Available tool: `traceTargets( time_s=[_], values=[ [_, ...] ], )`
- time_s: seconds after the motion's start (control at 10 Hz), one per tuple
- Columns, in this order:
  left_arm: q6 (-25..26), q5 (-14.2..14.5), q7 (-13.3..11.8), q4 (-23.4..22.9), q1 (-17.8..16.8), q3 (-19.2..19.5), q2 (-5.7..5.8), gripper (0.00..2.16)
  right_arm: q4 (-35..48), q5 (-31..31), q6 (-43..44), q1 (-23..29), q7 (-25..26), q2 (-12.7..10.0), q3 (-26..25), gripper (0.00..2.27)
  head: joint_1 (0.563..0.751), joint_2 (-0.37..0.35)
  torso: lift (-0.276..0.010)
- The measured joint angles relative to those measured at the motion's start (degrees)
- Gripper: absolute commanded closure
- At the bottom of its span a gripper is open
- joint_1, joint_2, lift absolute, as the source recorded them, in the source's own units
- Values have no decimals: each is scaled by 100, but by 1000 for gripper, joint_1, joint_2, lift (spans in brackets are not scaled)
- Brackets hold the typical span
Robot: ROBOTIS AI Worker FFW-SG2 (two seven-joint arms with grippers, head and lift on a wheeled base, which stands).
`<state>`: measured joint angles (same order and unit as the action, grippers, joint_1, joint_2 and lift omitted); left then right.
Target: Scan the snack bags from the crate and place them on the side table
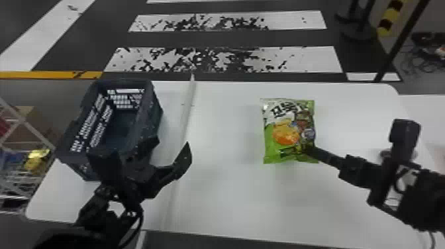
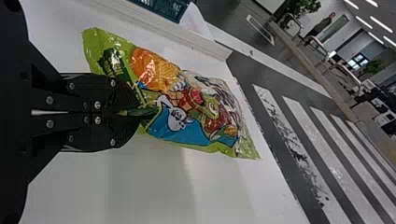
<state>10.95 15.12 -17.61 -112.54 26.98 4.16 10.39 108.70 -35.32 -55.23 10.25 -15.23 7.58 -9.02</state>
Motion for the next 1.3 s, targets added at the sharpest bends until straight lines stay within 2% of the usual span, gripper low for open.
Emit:
traceTargets(
  time_s=[0.1,0.3,0.5,0.7,0.8,1.0,1.3],
  values=[
    [-9,0,137,-53,0,-42,-3,39,454,304,-65,29,153,63,-11,2260,695,57,-81],
    [-107,0,287,-128,0,-106,-22,39,1168,1438,-94,62,498,242,316,2260,695,11,-81],
    [-220,0,391,-139,-10,-124,-28,39,1583,3213,-82,99,887,544,1205,2260,695,-7,-81],
    [-281,0,419,-104,-17,-144,-39,39,1673,5126,-147,83,1303,910,2309,2260,695,-21,-81],
    [-290,0,417,-68,-25,-152,-44,39,1533,6241,-249,28,1523,1154,3033,2260,695,-25,-81],
    [-324,0,417,-3,-48,-181,-54,39,930,7975,-311,-130,1706,1470,4188,2260,695,-16,-81],
    [-435,5,417,98,-52,-217,-55,39,-285,9738,-529,-392,1682,1656,5478,2260,695,7,-81]
  ],
)
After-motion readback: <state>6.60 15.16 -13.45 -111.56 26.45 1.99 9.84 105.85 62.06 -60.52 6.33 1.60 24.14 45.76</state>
